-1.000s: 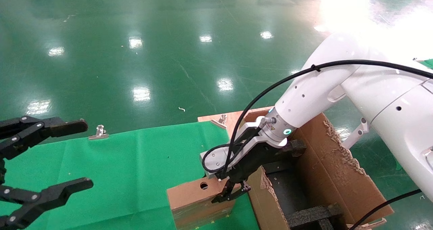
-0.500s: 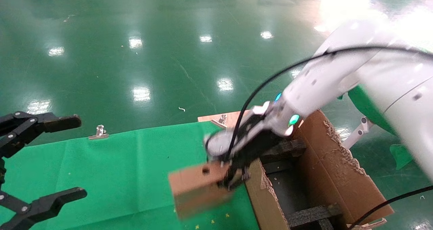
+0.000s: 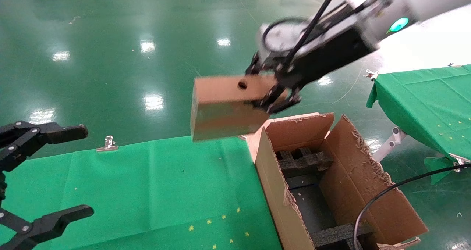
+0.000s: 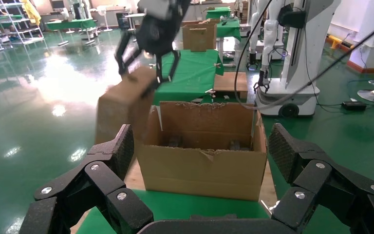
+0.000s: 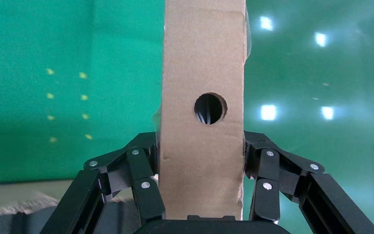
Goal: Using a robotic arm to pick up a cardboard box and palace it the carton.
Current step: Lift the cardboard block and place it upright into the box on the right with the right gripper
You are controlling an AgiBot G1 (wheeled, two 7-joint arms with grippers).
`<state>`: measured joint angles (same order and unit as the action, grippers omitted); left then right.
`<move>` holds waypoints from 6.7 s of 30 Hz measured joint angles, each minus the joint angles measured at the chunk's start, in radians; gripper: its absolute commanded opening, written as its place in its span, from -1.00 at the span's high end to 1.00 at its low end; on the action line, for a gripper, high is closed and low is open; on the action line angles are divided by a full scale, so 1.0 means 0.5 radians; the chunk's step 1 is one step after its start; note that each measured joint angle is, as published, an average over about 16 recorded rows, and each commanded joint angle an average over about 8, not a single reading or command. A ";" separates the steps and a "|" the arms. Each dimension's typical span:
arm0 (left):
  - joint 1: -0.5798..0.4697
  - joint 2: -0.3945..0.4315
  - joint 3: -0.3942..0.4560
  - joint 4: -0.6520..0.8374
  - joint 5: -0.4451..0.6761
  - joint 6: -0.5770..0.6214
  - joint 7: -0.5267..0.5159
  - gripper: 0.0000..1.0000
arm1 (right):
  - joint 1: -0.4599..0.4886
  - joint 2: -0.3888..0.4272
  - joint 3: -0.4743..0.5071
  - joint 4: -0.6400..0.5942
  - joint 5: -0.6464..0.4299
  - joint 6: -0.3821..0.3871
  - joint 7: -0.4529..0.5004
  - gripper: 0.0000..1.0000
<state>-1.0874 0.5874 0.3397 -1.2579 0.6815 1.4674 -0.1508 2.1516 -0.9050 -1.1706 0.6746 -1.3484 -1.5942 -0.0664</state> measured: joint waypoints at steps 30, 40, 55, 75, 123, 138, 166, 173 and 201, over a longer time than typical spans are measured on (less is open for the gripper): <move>0.000 0.000 0.000 0.000 0.000 -0.001 0.000 -1.00 | 0.651 0.893 -0.991 0.328 0.041 0.016 0.292 1.00; 0.000 0.000 0.000 0.001 -0.001 -0.001 0.001 -1.00 | 0.629 0.925 -1.021 0.357 0.098 0.079 0.448 1.00; 0.000 -0.001 0.001 0.001 -0.001 -0.001 0.001 -1.00 | 0.464 1.128 -1.114 0.859 0.032 0.471 1.728 1.00; 0.001 -0.001 0.001 0.001 -0.002 -0.002 0.001 -1.00 | 0.424 1.384 -1.195 1.323 -0.182 0.723 2.653 1.00; 0.000 -0.001 0.002 0.002 -0.002 -0.002 0.001 -1.00 | -0.046 1.115 -1.490 1.369 -0.931 1.331 3.832 1.00; 0.000 -0.001 0.002 0.002 -0.003 -0.002 0.002 -1.00 | -0.226 1.000 -1.557 1.367 -1.085 1.495 4.035 1.00; 0.000 -0.001 0.003 0.002 -0.003 -0.002 0.002 -1.00 | -0.608 0.911 -1.650 1.338 -1.318 1.842 4.425 1.00; 0.000 -0.001 0.003 0.002 -0.003 -0.002 0.002 -1.00 | -0.675 0.904 -1.665 1.323 -1.338 1.890 4.482 1.00; 0.000 -0.002 0.003 0.002 -0.003 -0.003 0.002 -1.00 | -0.858 0.750 -1.721 1.047 -1.094 1.999 4.266 0.32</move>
<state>-1.0874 0.5866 0.3412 -1.2570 0.6798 1.4661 -0.1497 1.7226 -0.5302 -2.0312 1.1983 -1.8955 -0.5949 2.0668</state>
